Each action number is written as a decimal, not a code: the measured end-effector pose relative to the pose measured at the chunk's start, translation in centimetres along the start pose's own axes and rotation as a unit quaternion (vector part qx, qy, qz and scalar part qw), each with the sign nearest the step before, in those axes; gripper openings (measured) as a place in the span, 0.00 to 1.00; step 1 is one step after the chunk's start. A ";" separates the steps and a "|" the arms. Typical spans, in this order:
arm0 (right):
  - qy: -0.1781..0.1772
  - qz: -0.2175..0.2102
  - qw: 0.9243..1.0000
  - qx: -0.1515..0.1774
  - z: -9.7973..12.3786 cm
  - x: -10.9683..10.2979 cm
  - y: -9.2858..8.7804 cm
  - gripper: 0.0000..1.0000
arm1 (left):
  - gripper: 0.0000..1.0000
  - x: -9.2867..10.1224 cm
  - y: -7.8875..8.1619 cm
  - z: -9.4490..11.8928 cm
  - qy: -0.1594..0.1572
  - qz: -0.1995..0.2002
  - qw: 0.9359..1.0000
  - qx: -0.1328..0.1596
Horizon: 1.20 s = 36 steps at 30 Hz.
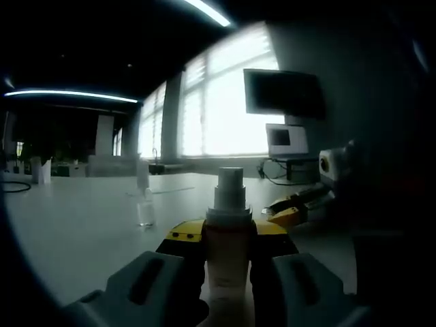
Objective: Clamp pump bottle remove cover press pump head put on cover
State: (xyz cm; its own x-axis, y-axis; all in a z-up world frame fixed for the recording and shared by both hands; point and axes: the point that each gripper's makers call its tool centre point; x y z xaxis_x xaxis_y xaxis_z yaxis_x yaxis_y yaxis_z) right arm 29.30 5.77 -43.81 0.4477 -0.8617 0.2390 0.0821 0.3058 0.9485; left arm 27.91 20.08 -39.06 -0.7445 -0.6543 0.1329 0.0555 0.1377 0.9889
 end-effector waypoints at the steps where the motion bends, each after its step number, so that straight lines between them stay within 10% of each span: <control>1: 0.001 0.000 1.000 0.000 -0.1 0.0 0.0 0.31 | 0.15 0.0 0.0 0.0 0.000 0.000 1.000 0.000; 36: 0.022 -0.032 0.997 0.067 0.6 0.1 2.1 0.36 | 0.15 -0.1 0.0 0.0 0.002 0.001 1.000 0.000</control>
State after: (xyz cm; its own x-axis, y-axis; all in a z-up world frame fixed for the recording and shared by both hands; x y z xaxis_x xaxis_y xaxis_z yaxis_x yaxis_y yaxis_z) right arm 28.96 6.13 -41.64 0.4849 -0.8577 0.1710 -0.0072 0.1916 0.9814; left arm 27.95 20.19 -39.06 -0.7422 -0.6564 0.1353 0.0572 0.1391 0.9886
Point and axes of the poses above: the point that each gripper's makers call its tool centre point, and the gripper's own axes: z roughly backward along the fingers, x roughly to its right, y roughly out of its top, and after that the axes turned 9 degrees about z, right-handed
